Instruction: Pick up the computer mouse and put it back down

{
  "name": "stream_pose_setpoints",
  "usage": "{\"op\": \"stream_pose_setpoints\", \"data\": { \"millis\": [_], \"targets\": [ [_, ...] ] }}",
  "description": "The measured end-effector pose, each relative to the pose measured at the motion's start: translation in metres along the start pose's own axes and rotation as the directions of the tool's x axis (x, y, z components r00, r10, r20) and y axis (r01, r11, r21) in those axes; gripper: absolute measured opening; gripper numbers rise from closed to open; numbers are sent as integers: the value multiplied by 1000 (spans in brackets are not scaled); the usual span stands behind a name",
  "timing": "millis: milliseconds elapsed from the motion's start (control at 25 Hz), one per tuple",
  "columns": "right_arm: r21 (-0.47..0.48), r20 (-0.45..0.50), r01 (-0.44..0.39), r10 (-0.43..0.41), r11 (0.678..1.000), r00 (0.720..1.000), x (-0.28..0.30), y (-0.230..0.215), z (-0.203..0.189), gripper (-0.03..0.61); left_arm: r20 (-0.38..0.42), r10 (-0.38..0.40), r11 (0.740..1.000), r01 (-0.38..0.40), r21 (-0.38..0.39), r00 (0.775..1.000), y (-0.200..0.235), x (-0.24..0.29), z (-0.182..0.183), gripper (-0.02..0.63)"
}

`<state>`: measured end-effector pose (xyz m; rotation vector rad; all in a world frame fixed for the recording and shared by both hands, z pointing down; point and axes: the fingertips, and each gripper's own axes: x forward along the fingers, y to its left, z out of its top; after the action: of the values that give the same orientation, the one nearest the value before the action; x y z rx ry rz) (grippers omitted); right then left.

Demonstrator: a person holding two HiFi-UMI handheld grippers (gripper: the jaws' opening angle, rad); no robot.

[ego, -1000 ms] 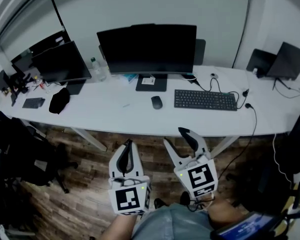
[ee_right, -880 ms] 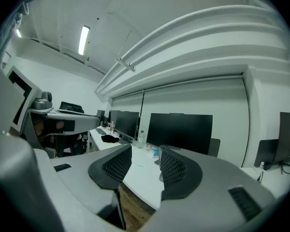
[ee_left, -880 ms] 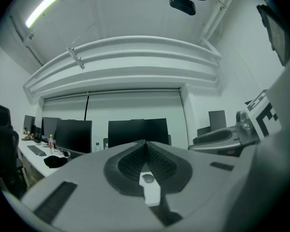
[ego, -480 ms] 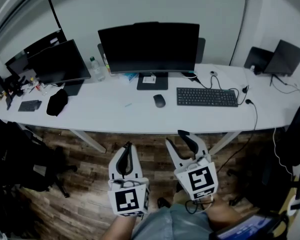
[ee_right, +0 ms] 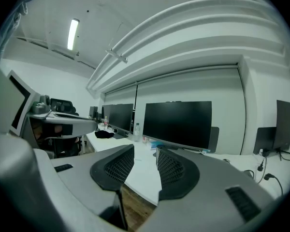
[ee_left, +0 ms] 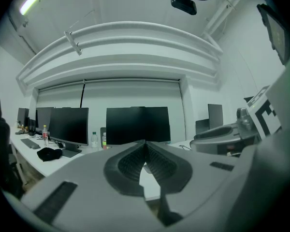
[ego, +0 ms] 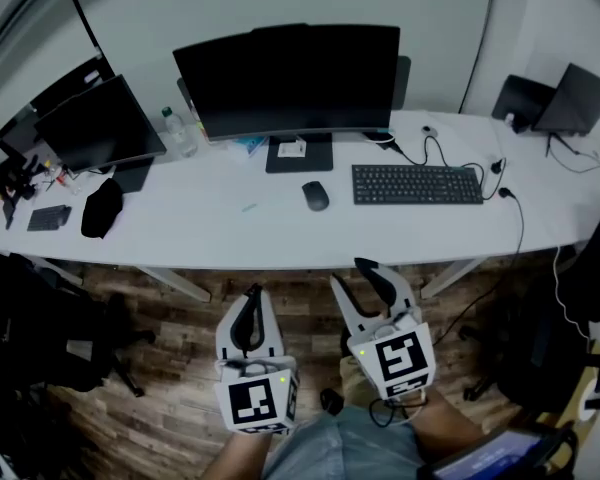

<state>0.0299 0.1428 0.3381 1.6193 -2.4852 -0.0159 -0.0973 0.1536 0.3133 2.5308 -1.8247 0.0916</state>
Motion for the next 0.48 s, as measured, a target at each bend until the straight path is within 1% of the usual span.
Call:
{"op": "stream_pose_setpoints", "data": {
  "millis": [280,480],
  "targets": [
    [49,-49,-9,11,999,999,45,-29,-24,156,-48,-4,1000,4,9,999,5,54,-16,5],
    [68,-67,-13,17,998,998,83,-60,-30,155,-76,-7,1000,8,21,997,6,102,-19,5]
  ]
}}
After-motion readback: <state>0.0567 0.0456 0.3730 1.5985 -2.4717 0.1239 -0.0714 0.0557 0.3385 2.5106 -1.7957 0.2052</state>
